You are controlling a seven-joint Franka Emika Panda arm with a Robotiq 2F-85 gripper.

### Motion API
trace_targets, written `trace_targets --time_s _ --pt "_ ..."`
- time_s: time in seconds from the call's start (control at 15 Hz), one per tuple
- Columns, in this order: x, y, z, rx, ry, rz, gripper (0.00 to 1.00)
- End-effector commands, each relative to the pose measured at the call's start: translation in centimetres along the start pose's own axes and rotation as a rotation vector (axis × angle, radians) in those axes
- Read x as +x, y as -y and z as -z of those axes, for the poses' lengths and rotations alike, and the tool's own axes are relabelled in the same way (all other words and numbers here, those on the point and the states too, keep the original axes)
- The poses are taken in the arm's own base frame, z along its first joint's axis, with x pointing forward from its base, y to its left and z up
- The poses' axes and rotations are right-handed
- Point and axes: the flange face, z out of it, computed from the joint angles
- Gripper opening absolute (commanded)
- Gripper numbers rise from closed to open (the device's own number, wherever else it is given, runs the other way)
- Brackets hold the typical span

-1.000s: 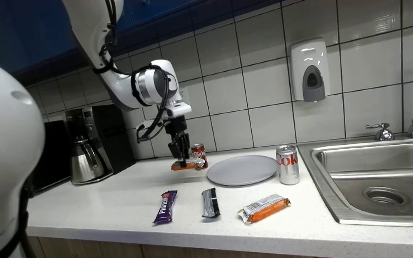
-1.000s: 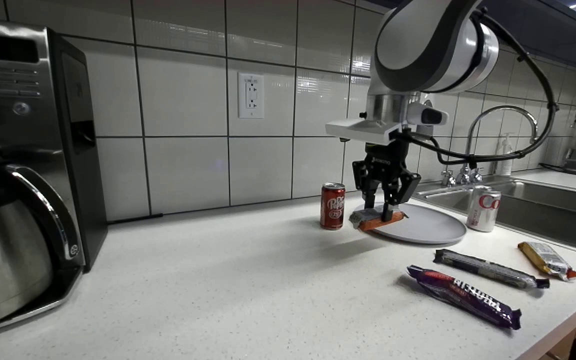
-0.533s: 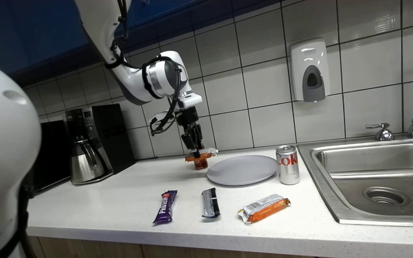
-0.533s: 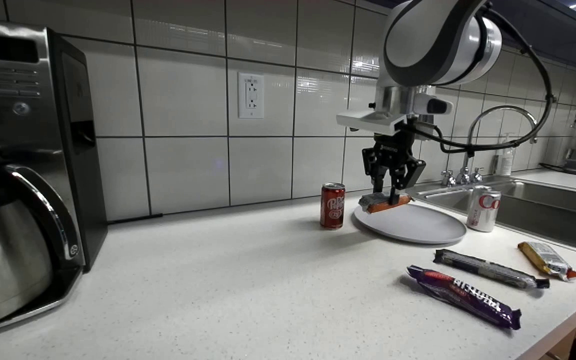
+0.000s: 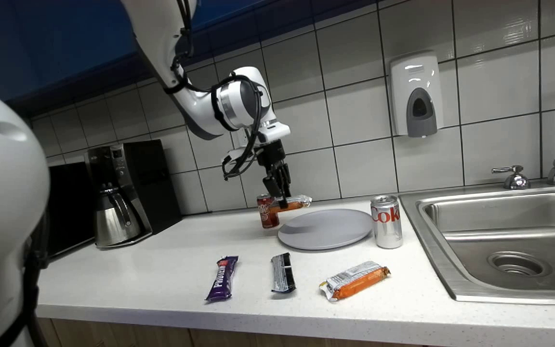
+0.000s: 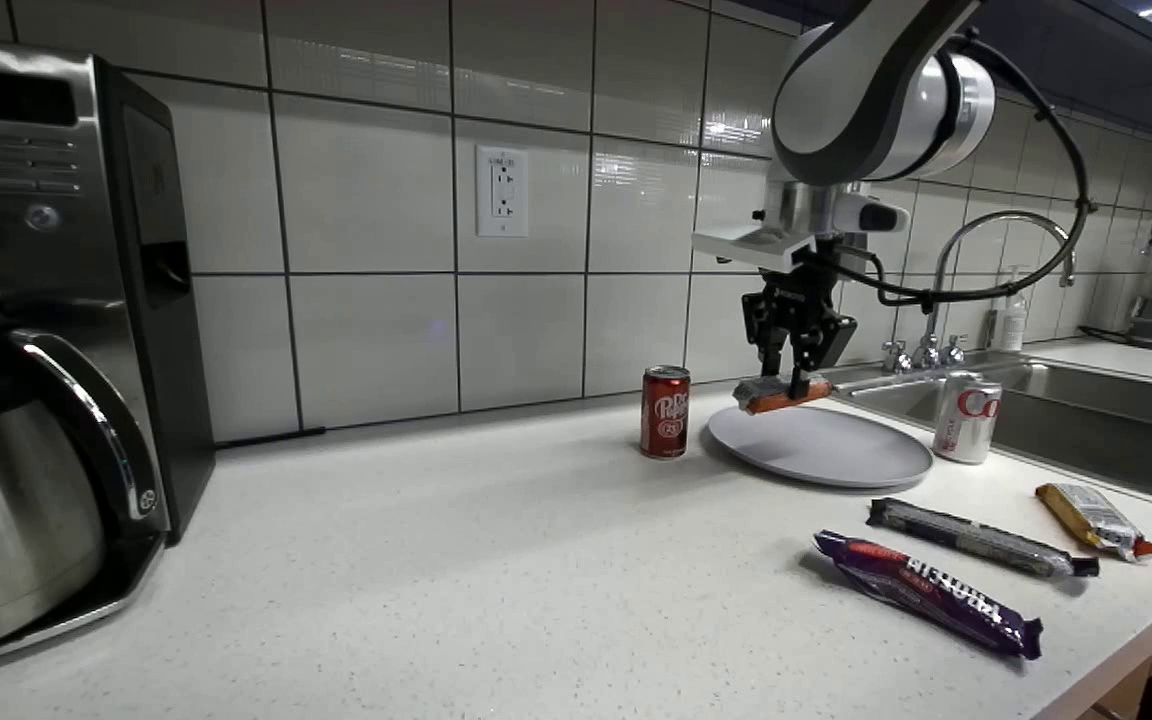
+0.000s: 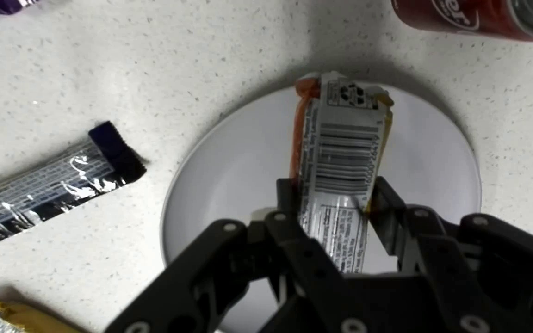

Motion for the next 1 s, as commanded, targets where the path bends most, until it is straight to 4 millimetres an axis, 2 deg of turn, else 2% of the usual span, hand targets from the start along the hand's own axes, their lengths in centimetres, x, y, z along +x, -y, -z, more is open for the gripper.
trace_targets --time_s 0.0,0.33,0.4,0.67,0.93 --pt "1.9 1.9 -0.9 -0.031 0.012 -0.016 0.18" --pt "3.5 4.3 -2.3 -0.038 0.039 0.053 0.18" --pt "3.8 4.2 -1.8 -0.039 0.04 0.071 0.18" --pt "4.7 4.8 -1.5 -0.047 0.05 0.125 0.18" --pt "5.4 5.6 -2.9 -0.063 0.045 0.144 0.18"
